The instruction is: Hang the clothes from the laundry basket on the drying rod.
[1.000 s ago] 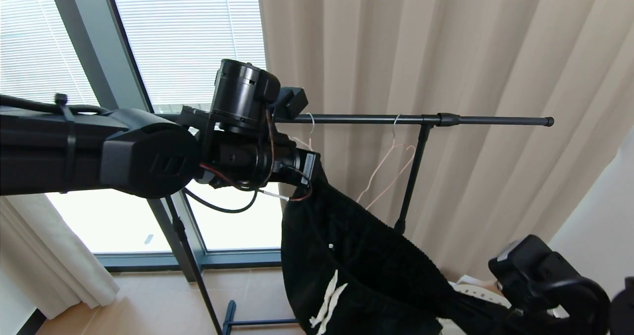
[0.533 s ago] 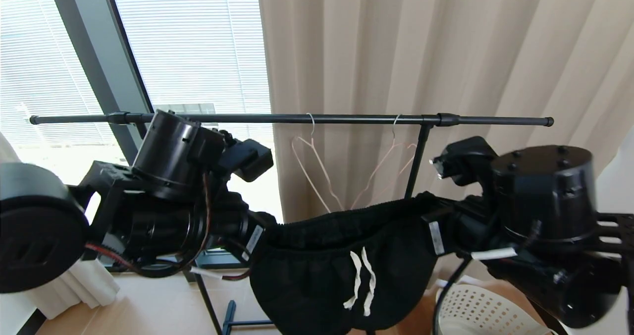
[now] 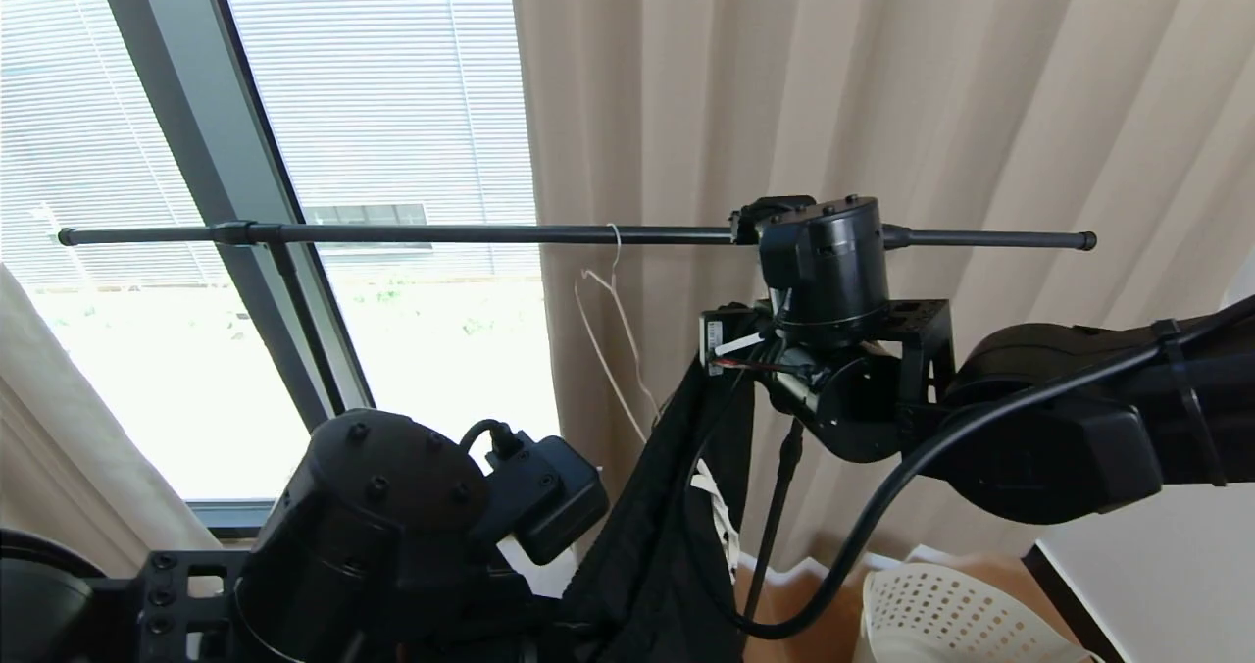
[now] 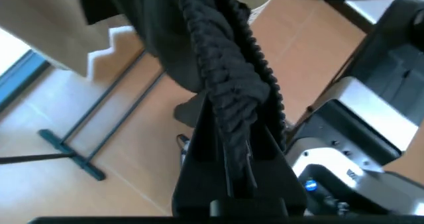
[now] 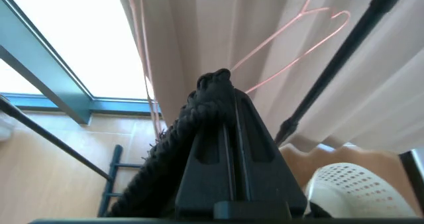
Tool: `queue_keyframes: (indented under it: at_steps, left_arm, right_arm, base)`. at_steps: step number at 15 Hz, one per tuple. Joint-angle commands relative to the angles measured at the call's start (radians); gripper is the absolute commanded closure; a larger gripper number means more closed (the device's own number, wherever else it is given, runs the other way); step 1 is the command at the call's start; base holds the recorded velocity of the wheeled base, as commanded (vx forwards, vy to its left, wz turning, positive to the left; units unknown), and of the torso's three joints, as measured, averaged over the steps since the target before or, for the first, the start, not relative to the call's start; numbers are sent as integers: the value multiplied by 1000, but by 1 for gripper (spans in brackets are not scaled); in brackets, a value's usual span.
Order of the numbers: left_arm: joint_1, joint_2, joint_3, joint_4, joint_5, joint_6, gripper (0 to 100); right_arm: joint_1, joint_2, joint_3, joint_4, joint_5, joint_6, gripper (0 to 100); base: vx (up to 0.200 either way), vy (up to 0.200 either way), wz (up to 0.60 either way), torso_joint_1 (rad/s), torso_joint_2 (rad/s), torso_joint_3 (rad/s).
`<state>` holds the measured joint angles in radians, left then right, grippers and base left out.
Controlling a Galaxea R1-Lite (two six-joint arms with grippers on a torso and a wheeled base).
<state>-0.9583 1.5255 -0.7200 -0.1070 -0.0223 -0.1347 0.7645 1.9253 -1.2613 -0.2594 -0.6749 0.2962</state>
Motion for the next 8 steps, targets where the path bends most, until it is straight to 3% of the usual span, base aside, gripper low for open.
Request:
queue_keyframes:
  at_steps: [1, 3, 5, 8]
  left_arm:
    - [-62, 61, -29, -23, -5, -56, 100]
    - [-115, 111, -96, -49, 4, -178, 100]
    - [-119, 127, -130, -48, 10, -235, 100]
    - [-108, 108, -104, -25, 53, -240, 100]
  right_arm:
    - [12, 58, -38, 0, 0, 14, 100]
    - [35, 50, -36, 2, 0, 41, 100]
    - [36, 43, -33, 2, 0, 49, 100]
    - [10, -22, 13, 3, 0, 57, 100]
  base:
    - [0, 0, 0, 0, 0, 0]
    - [0, 0, 0, 0, 0, 0]
    - [0, 0, 0, 0, 0, 0]
    - [0, 0, 0, 0, 0, 0]
